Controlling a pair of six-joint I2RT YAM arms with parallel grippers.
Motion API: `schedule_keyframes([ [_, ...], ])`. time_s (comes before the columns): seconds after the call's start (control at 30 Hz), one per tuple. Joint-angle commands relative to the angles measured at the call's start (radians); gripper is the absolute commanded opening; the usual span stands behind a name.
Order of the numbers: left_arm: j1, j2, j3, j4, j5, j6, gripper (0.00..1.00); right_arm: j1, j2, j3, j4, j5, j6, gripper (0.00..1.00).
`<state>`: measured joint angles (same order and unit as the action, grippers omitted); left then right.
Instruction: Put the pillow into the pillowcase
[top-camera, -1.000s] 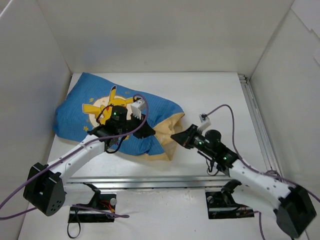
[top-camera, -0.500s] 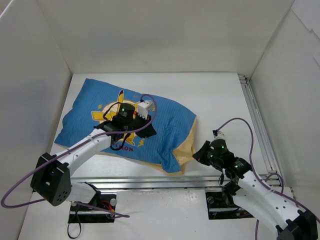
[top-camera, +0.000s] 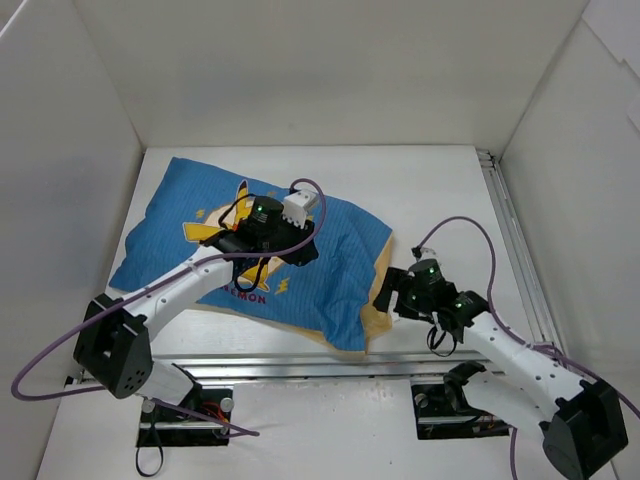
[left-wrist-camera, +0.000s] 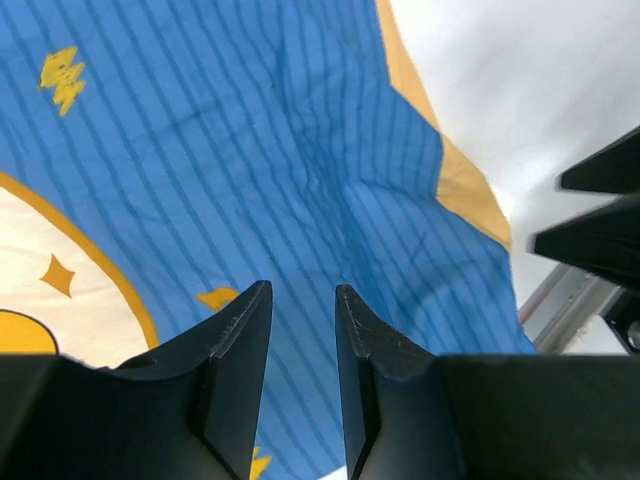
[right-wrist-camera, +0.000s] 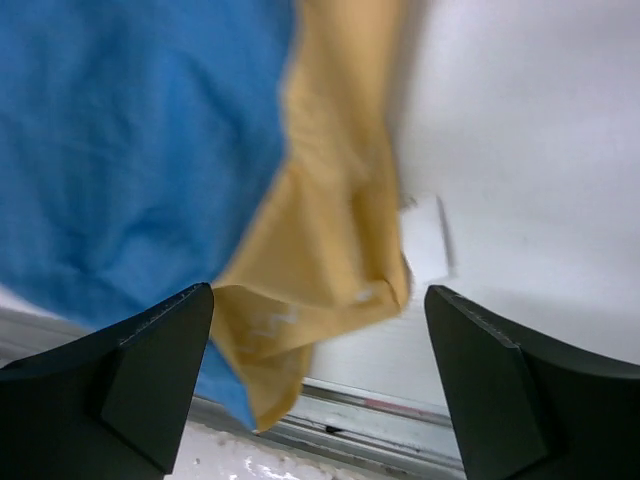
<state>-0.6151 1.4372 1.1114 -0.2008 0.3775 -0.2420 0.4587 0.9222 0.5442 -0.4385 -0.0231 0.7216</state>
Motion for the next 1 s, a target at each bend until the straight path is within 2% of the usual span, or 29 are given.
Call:
schedule_keyframes([
  [0.0, 0.002, 0.017, 0.059, -0.005, -0.052, 0.021, 0.28, -0.017, -0.065, 0.131, 0.032, -0.052, -0.051, 0.86],
  [0.1, -0.008, 0.023, 0.057, -0.009, -0.077, 0.026, 0.28, -0.022, -0.062, 0.178, 0.018, -0.072, -0.060, 0.88],
  [0.23, -0.008, 0.031, 0.057, -0.008, -0.097, 0.030, 0.29, -0.025, 0.064, 0.194, 0.035, -0.048, -0.073, 0.85],
  [0.37, -0.008, 0.034, 0.057, -0.012, -0.124, 0.032, 0.29, -0.025, 0.167, 0.174, 0.151, -0.073, -0.067, 0.81],
  [0.53, -0.008, 0.040, 0.059, -0.022, -0.152, 0.035, 0.29, -0.032, 0.242, 0.181, 0.259, -0.158, -0.044, 0.69],
  [0.63, -0.008, 0.043, 0.053, -0.020, -0.157, 0.035, 0.28, -0.031, 0.263, 0.174, 0.303, -0.195, -0.034, 0.55],
  [0.73, -0.008, 0.046, 0.053, -0.025, -0.161, 0.038, 0.28, -0.032, 0.294, 0.162, 0.323, -0.198, -0.027, 0.48],
  [0.97, -0.008, 0.025, 0.042, -0.037, -0.186, 0.047, 0.28, -0.031, 0.328, 0.135, 0.330, -0.224, -0.014, 0.48],
])
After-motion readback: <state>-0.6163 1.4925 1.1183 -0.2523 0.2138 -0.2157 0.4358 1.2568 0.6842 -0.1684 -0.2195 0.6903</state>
